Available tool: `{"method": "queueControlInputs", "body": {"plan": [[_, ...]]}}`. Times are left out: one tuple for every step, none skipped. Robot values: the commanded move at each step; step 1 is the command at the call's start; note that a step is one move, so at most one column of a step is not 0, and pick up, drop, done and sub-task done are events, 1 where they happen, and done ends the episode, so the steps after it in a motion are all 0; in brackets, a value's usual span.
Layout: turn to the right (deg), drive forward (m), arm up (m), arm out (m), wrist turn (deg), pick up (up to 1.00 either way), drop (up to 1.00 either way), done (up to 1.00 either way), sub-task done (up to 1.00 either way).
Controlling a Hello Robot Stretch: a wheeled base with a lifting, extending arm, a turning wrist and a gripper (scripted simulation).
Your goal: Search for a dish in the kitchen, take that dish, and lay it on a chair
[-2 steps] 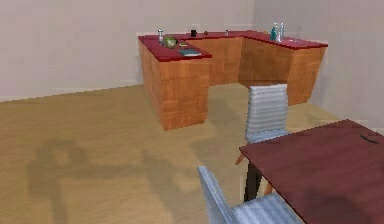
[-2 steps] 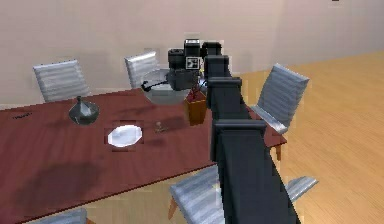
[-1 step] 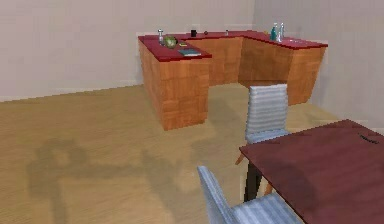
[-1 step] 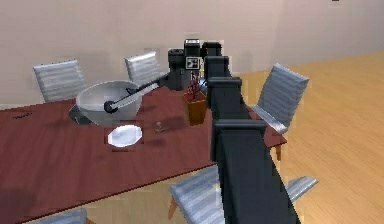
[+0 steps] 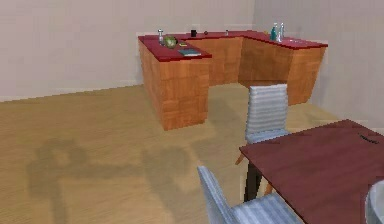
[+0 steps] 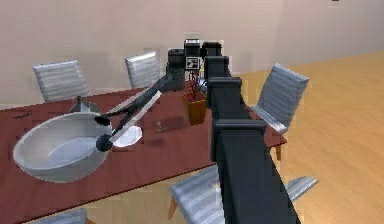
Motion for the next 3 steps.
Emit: {"method": "queueControlInputs", "body": {"plan": [[0.0,0.0,0.0,0.0,-15.0,0.0,0.0,0.0,0.0],[0.0,0.0,0.0,-0.36,0.0,0.0,0.0,0.0,0.0],[-45.0,0.0,0.0,0.0,0.0,0.0,0.0,0.0,0.0]]}}
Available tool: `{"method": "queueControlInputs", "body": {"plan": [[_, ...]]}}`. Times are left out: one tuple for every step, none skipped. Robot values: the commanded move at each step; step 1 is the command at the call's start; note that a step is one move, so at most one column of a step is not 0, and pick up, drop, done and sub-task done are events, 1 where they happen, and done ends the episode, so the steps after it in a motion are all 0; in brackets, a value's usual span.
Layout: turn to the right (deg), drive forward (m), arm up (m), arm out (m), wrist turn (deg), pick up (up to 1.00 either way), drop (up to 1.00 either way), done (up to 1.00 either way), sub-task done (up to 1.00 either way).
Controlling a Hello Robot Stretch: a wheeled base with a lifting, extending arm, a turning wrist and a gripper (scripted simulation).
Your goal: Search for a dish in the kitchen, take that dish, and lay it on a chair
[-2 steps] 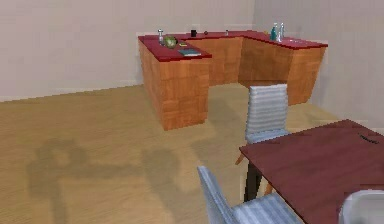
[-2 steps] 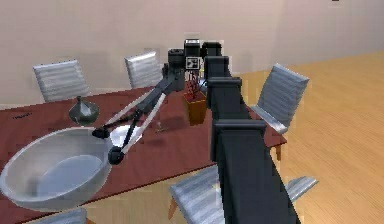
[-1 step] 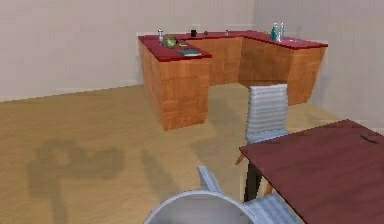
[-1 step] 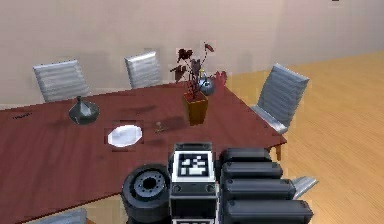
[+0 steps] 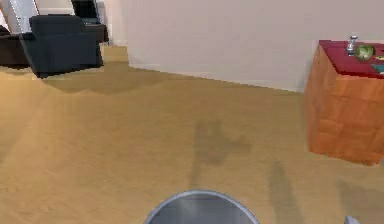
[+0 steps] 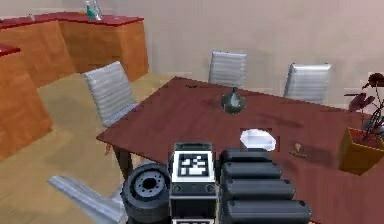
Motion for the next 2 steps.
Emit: {"method": "queueControlInputs", "body": {"plan": [[-45.0,0.0,0.0,0.0,0.0,0.0,0.0,0.0,0.0],[-18.0,0.0,0.0,0.0,0.0,0.0,0.0,0.0,0.0]]}}
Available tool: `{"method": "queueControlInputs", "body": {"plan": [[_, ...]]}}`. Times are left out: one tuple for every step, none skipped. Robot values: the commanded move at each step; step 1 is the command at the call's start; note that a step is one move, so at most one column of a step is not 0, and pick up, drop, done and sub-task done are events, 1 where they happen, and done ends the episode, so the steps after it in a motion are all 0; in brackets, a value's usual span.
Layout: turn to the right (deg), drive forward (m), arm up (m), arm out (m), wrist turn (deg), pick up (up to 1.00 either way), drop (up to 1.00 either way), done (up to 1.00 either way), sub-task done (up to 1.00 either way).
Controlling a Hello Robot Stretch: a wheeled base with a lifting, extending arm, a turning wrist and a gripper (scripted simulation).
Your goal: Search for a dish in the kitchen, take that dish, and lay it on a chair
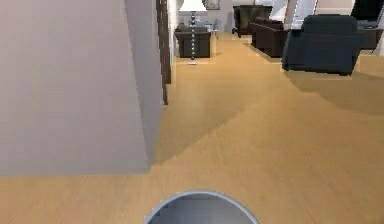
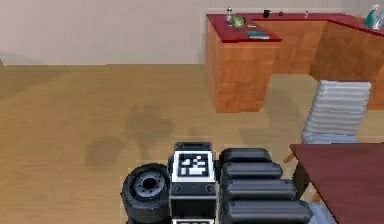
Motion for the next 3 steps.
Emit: {"method": "queueControlInputs", "body": {"plan": [[0.0,0.25,0.0,0.0,0.0,0.0,0.0,0.0,0.0],[12.0,0.0,0.0,0.0,0.0,0.0,0.0,0.0,0.0],[0.0,1.0,0.0,0.0,0.0,0.0,0.0,0.0,0.0]]}}
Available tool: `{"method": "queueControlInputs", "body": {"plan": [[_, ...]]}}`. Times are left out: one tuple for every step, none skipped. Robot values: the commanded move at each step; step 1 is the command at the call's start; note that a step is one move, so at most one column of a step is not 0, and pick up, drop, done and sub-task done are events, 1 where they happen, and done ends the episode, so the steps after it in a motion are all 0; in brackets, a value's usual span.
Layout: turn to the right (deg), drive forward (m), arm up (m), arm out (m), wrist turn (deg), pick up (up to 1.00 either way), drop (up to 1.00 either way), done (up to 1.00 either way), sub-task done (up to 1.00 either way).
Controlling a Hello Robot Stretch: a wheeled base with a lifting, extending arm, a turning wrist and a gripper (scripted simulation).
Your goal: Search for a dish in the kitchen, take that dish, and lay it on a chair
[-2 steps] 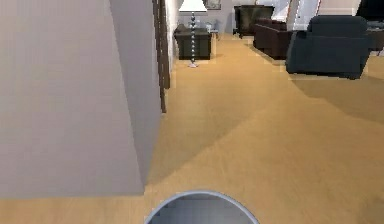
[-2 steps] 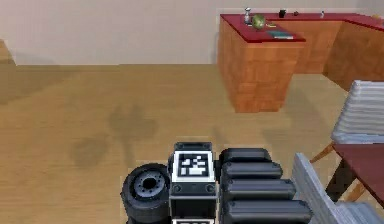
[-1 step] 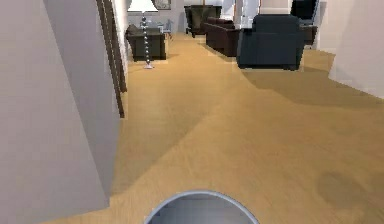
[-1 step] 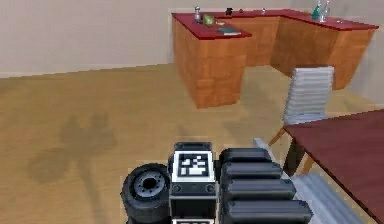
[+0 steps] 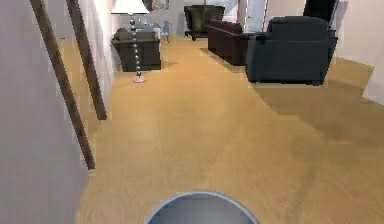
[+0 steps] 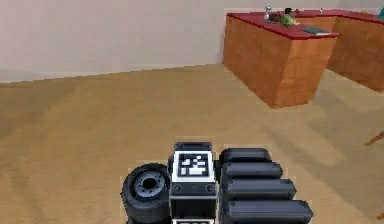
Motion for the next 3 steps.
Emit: {"method": "queueControlInputs", "body": {"plan": [[0.0,1.0,0.0,0.0,0.0,0.0,0.0,0.0,0.0],[0.0,1.0,0.0,0.0,0.0,0.0,0.0,0.0,0.0],[0.0,1.0,0.0,0.0,0.0,0.0,0.0,0.0,0.0]]}}
